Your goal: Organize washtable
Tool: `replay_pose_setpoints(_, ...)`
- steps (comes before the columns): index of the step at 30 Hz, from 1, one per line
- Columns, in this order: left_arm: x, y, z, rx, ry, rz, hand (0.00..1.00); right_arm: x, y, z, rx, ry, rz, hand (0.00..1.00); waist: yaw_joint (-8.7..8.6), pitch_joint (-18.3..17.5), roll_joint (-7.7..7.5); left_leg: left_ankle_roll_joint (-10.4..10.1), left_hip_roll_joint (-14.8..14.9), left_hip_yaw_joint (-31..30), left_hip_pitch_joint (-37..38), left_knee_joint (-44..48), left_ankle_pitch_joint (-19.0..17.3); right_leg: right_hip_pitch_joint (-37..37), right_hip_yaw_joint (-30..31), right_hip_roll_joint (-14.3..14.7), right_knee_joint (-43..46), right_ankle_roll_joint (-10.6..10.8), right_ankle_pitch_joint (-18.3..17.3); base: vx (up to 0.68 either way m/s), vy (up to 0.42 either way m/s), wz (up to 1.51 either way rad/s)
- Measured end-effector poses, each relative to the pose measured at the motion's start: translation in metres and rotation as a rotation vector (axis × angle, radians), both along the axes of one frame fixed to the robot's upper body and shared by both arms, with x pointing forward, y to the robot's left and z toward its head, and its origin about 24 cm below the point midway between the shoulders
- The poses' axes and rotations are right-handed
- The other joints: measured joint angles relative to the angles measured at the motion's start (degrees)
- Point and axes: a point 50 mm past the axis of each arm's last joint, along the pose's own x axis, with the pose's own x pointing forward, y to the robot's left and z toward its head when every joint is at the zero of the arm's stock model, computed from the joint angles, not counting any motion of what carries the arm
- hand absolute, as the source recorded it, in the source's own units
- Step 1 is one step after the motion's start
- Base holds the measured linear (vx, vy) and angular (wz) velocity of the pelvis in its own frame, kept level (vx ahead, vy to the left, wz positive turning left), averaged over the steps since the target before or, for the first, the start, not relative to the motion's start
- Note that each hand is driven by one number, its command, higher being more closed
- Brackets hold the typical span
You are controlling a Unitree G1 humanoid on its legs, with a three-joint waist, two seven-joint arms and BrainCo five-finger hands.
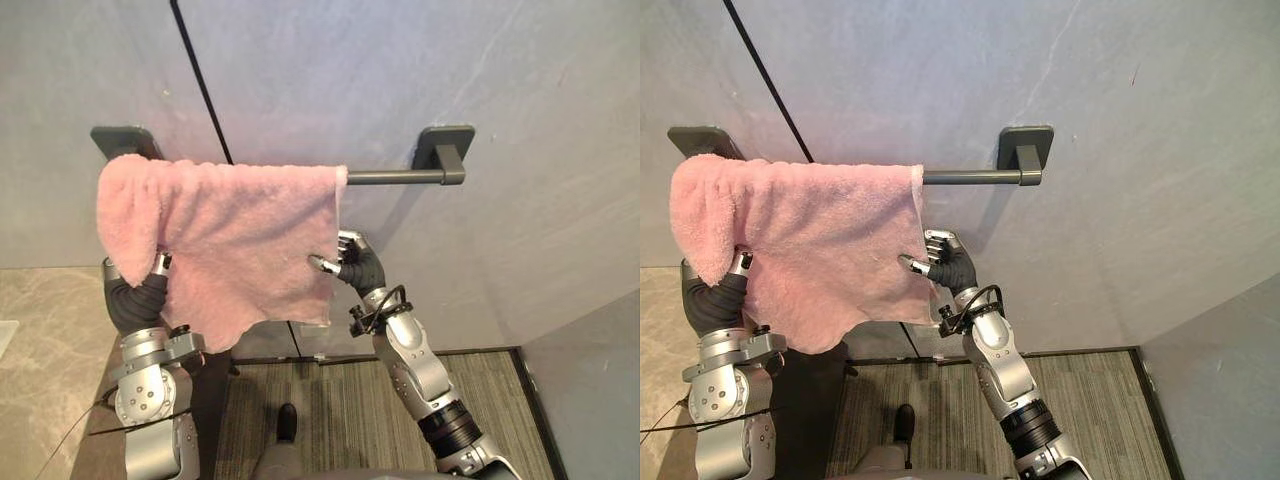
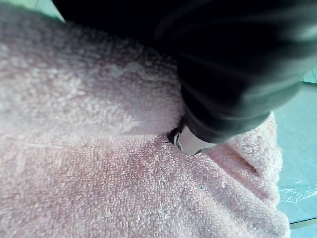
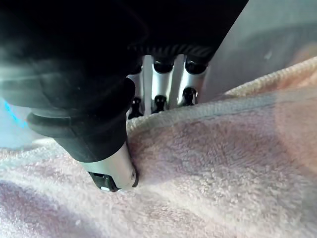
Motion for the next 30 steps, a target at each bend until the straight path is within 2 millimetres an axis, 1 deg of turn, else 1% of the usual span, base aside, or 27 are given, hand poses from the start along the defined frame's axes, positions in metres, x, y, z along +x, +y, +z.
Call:
replay_pose_setpoints(7, 0.005, -0.002, -0.001, 0.003, 0.003, -0.015, 1.00, 0.005, -0.013, 0.001, 0.001, -0.005, -0.056, 1.00, -0.15, 0.4, -0.03, 0.1, 0.0, 0.0, 0.0, 0.0, 0.3, 0.0, 0.1, 0.0, 0.0, 0.0, 0.0, -0.01, -0.001, 0.00)
replay_pose_setpoints(13, 0.010, -0.010, 0.003, 0.026, -0.007, -0.075, 1.00, 0.010, -0.033, 0.005, -0.041, -0.044, -0.113, 1.00, -0.26, 0.4, -0.12, -0.2, 0.0, 0.0, 0.3, 0.0, 0.8, 0.1, 0.2, 0.0, 0.2, 0.0, 0.0, -0.01, 0.000, 0.00)
replay_pose_setpoints(15, 0.014, -0.016, 0.006, 0.045, -0.019, -0.119, 1.00, 0.011, -0.042, 0.006, -0.050, -0.051, -0.153, 1.00, -0.36, 0.5, -0.17, -0.2, 0.0, 0.1, 0.4, 0.0, 0.9, 0.0, 0.4, 0.0, 0.3, 0.0, 0.0, -0.02, 0.000, -0.01)
replay_pose_setpoints(17, 0.016, -0.019, 0.008, 0.051, -0.029, -0.135, 1.00, 0.012, -0.046, 0.006, -0.063, -0.056, -0.173, 1.00, -0.57, 0.5, -0.27, -0.2, 0.0, 0.1, 0.4, 0.0, 0.9, 0.0, 0.5, 0.0, 0.4, 0.0, 0.0, 0.00, 0.000, 0.00)
replay_pose_setpoints(18, 0.017, -0.020, 0.009, 0.055, -0.029, -0.141, 1.00, 0.012, -0.047, 0.007, -0.063, -0.057, -0.179, 1.00, -0.84, 0.6, -0.34, -0.2, 0.0, 0.2, 0.5, 0.0, 0.8, -0.1, 0.7, -0.1, 0.5, 0.1, -0.1, 0.00, 0.000, 0.00)
replay_pose_setpoints(19, 0.017, -0.020, 0.009, 0.066, -0.026, -0.143, 1.00, 0.013, -0.048, 0.007, -0.067, -0.061, -0.186, 1.00, -1.47, 0.6, -0.42, -0.2, 0.0, 0.3, 0.5, 0.0, 0.8, -0.1, 0.7, -0.1, 0.6, 0.1, -0.1, 0.00, 0.000, 0.00)
replay_pose_setpoints(21, 0.017, -0.021, 0.009, 0.079, -0.024, -0.142, 1.00, 0.011, -0.051, 0.010, -0.072, -0.076, -0.199, 1.00, -1.68, 0.7, -0.50, -0.2, 0.1, 0.5, 0.5, 0.0, 0.8, -0.3, 1.0, -0.1, 0.7, 0.1, -0.1, 0.00, 0.000, -0.05)
replay_pose_setpoints(25, 0.018, -0.027, 0.010, 0.083, -0.029, -0.166, 1.00, 0.010, -0.058, 0.014, -0.068, -0.093, -0.232, 1.00, -1.65, 0.7, -0.51, -0.2, 0.1, 1.2, 0.5, 0.0, 0.8, -0.6, 1.5, -0.2, 0.8, 0.1, -0.1, -0.01, -0.001, -0.05)
replay_pose_setpoints(30, 0.016, -0.028, 0.016, 0.091, -0.053, -0.168, 1.00, 0.004, -0.058, 0.010, -0.056, -0.083, -0.229, 1.00, -1.76, 0.6, -0.54, -0.2, 0.1, 1.6, 0.9, 0.0, 0.8, -0.4, 1.8, -0.3, 0.7, 0.1, -0.1, 0.01, -0.005, -0.04)
